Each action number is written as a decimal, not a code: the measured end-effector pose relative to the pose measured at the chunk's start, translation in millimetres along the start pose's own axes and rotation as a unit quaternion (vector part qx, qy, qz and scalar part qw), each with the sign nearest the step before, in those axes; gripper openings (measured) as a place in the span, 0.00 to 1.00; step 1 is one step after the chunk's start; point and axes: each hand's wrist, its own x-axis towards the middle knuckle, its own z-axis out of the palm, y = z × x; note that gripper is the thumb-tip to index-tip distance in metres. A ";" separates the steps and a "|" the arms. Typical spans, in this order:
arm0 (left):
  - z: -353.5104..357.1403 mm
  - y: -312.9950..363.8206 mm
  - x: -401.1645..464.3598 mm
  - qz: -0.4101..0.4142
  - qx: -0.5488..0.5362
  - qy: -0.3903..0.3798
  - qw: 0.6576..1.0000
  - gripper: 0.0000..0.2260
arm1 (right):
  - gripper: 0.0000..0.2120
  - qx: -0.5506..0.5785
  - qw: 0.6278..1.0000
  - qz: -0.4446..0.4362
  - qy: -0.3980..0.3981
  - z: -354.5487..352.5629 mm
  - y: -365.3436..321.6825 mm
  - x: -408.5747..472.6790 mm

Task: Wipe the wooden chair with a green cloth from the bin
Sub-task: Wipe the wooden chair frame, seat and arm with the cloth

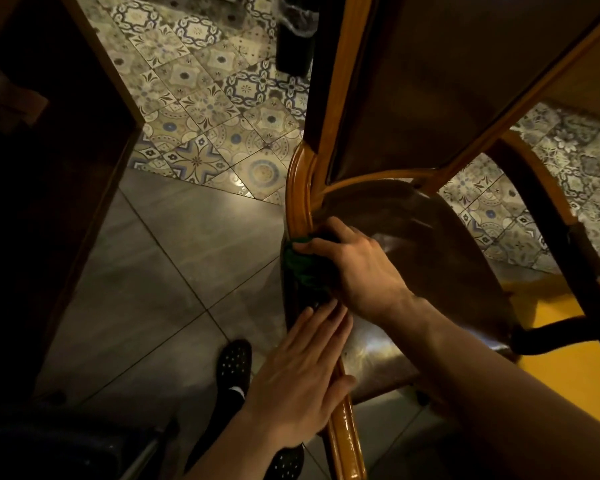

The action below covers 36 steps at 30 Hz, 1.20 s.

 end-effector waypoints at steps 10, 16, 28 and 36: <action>3.5 18.3 -3.0 0.004 -0.003 -0.007 1.000 0.33 | 0.26 0.066 0.991 0.075 0.087 -11.3 7.1 40.7; -4.6 11.2 -2.7 0.023 -0.050 -0.056 0.997 0.30 | 0.21 0.131 0.950 0.197 0.205 -24.1 21.6 10.1; -135.8 37.2 28.0 -0.074 -0.172 0.102 0.977 0.27 | 0.15 0.376 0.872 0.288 0.126 -99.6 9.4 -138.6; -209.3 128.2 32.1 0.067 -0.065 0.051 0.994 0.27 | 0.26 0.361 0.909 0.183 0.099 -163.3 -23.7 -228.4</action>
